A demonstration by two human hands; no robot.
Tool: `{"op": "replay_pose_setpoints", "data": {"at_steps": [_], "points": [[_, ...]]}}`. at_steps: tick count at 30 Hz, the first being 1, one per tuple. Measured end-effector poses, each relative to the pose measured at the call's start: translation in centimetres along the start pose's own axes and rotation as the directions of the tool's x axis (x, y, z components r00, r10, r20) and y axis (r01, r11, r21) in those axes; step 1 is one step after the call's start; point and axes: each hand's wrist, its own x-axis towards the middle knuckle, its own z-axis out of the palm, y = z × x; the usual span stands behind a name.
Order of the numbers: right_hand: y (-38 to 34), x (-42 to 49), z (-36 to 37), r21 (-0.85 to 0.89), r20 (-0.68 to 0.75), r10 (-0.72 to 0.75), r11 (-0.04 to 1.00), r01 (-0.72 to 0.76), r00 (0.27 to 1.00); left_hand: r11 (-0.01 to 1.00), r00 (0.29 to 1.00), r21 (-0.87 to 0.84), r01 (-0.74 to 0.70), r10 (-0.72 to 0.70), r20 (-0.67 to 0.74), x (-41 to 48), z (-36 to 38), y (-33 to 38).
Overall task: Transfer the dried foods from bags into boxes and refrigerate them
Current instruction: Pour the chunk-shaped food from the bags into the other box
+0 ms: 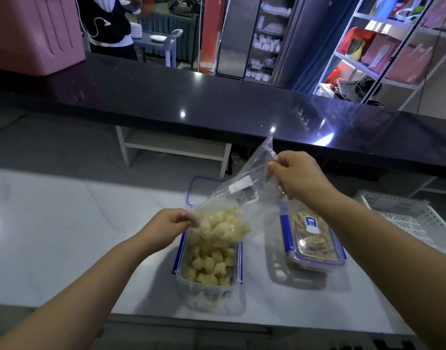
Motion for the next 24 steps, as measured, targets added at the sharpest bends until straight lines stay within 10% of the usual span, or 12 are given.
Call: {"op": "replay_pose_setpoints", "data": {"at_steps": [24], "points": [[-1.9, 1.7, -2.0, 0.211, 0.017, 0.112, 0.971, -0.113, 0.994, 0.988, 1.0, -0.156, -0.005, 0.009, 0.019, 1.3, -0.8, 2.0]]}}
